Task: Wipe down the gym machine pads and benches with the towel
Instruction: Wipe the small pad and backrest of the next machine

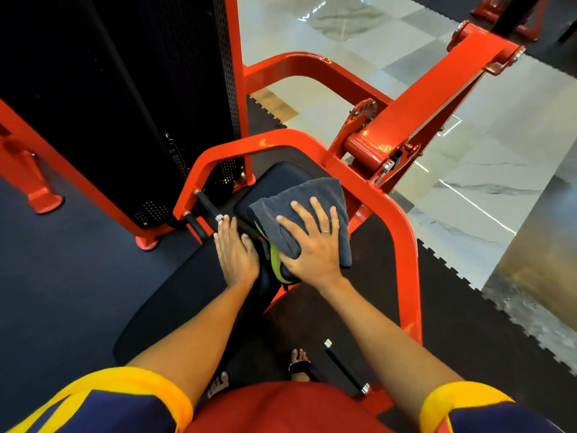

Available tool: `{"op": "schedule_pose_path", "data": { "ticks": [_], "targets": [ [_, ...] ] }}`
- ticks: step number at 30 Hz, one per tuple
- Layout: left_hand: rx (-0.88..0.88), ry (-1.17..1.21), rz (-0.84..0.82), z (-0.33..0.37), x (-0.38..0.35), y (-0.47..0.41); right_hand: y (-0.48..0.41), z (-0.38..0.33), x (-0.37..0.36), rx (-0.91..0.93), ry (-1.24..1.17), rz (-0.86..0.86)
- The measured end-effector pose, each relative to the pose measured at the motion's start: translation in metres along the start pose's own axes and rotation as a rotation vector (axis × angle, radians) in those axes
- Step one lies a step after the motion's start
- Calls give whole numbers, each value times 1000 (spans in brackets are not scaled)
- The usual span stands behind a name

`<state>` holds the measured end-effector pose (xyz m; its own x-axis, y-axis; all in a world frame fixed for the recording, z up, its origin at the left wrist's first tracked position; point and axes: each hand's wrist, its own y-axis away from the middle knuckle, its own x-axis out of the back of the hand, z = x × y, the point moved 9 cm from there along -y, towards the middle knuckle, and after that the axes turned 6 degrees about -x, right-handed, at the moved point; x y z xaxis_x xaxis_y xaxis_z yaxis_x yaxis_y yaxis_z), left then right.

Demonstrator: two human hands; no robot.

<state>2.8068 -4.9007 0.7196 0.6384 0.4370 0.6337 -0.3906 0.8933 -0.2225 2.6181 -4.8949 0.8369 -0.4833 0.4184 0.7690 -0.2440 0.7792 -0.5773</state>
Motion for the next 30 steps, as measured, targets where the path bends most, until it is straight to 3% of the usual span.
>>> {"op": "schedule_pose_path", "data": {
  "ticks": [3, 8, 11, 16, 22, 26, 30],
  "targets": [
    [8, 23, 10, -3, 1, -1, -26, 15, 4, 24, 29, -94],
    [33, 27, 16, -1, 1, 1, -104, 50, -14, -319, -6, -329],
    [57, 32, 27, -1, 3, 2, -132, 31, -39, -205, 194, -482],
    [48, 46, 47, -3, 4, 1, -129, -21, -82, -15, 482, -597],
    [75, 14, 80, -2, 8, 1, -62, -44, -79, 424, 253, -713],
    [105, -32, 61, -6, 5, 1, -104, -22, -70, 352, 339, -683],
    [187, -12, 10, -13, 7, 7, -138, -40, -105, 199, 523, -779]
  ]
}}
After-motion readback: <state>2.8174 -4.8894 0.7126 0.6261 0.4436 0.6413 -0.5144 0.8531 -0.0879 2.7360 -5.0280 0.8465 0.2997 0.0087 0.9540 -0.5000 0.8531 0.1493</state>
